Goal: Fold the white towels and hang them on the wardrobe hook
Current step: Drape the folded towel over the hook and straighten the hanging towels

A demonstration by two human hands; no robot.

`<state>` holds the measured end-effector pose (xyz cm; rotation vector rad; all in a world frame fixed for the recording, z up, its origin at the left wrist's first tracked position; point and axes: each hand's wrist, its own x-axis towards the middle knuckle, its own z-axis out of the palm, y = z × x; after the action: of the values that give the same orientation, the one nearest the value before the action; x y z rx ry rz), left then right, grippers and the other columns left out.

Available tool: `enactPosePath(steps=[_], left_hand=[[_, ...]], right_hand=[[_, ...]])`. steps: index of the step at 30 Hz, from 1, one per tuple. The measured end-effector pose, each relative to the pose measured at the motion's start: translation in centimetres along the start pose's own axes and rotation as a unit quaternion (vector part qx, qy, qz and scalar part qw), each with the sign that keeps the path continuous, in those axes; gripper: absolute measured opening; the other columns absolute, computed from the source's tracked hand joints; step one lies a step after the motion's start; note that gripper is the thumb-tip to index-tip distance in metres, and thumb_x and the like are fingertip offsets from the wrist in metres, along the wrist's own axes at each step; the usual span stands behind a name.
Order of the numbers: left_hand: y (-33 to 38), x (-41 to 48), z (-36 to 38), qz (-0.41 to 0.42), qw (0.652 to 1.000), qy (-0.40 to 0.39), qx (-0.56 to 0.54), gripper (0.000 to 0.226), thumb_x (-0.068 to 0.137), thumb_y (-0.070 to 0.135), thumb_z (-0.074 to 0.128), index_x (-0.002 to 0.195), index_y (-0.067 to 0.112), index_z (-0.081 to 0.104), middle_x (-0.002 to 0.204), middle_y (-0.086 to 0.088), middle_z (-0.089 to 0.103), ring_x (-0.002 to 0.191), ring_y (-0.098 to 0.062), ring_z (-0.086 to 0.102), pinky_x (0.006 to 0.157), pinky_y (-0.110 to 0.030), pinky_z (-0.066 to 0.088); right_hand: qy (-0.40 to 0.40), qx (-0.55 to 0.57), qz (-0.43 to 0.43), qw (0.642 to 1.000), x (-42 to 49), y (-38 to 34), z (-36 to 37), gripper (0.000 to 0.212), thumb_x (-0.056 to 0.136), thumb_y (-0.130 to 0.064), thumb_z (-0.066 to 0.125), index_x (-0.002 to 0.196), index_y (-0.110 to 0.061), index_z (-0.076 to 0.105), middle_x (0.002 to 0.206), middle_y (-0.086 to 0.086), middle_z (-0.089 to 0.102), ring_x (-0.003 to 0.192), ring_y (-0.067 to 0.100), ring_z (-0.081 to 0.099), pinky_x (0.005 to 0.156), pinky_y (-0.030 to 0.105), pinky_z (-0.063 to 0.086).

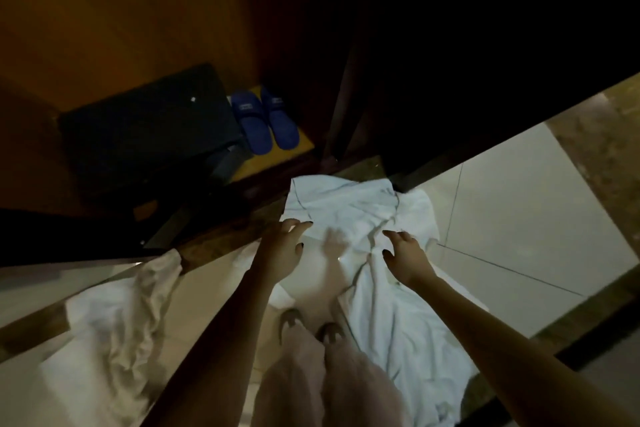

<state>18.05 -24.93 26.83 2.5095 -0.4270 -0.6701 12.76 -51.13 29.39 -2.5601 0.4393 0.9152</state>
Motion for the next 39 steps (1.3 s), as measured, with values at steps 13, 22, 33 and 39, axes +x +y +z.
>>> enactPosePath(steps=[13, 22, 33, 39], left_hand=[[-11.8, 21.0, 27.0, 0.084, 0.99, 0.027, 0.109, 0.049, 0.094, 0.017, 0.052, 0.142, 0.016, 0.042, 0.141, -0.006, 0.047, 0.13, -0.023, 0.044, 0.102, -0.034, 0.039], [-15.5, 31.6, 34.0, 0.244, 0.937, 0.226, 0.108, 0.044, 0.079, 0.019, 0.074, 0.118, 0.0, 0.066, 0.115, -0.02, 0.067, 0.103, -0.032, 0.065, 0.085, -0.039, 0.054], [-15.9, 34.4, 33.1, 0.183, 0.962, 0.12, 0.161, 0.038, 0.094, 0.035, 0.054, 0.132, 0.027, 0.055, 0.125, -0.002, 0.056, 0.111, -0.024, 0.051, 0.087, -0.038, 0.04], [-15.2, 32.5, 29.8, 0.199, 0.964, 0.177, 0.02, 0.018, 0.095, 0.011, 0.056, 0.109, 0.005, 0.066, 0.101, -0.01, 0.066, 0.088, -0.025, 0.065, 0.076, -0.036, 0.053]], right_hand=[[0.112, 0.018, 0.016, 0.993, 25.9, 12.3, 20.4, 0.049, 0.097, -0.012, 0.045, 0.146, -0.013, 0.037, 0.146, 0.014, 0.041, 0.136, 0.03, 0.033, 0.112, 0.036, 0.027], [0.301, 0.01, -0.099, 0.948, 40.7, 14.7, 22.0, 0.047, 0.103, -0.02, 0.04, 0.149, -0.013, 0.032, 0.156, 0.018, 0.026, 0.146, 0.033, 0.02, 0.12, 0.044, 0.017], [0.375, -0.097, -0.152, 0.909, 42.8, 15.5, 18.9, 0.03, 0.081, -0.01, 0.07, 0.109, 0.0, 0.066, 0.091, 0.021, 0.061, 0.092, 0.041, 0.059, 0.095, 0.052, 0.038], [0.322, -0.086, -0.163, 0.929, 38.5, 14.8, 18.4, 0.021, 0.096, -0.013, 0.055, 0.11, 0.001, 0.06, 0.097, 0.022, 0.059, 0.08, 0.04, 0.056, 0.071, 0.039, 0.041]])
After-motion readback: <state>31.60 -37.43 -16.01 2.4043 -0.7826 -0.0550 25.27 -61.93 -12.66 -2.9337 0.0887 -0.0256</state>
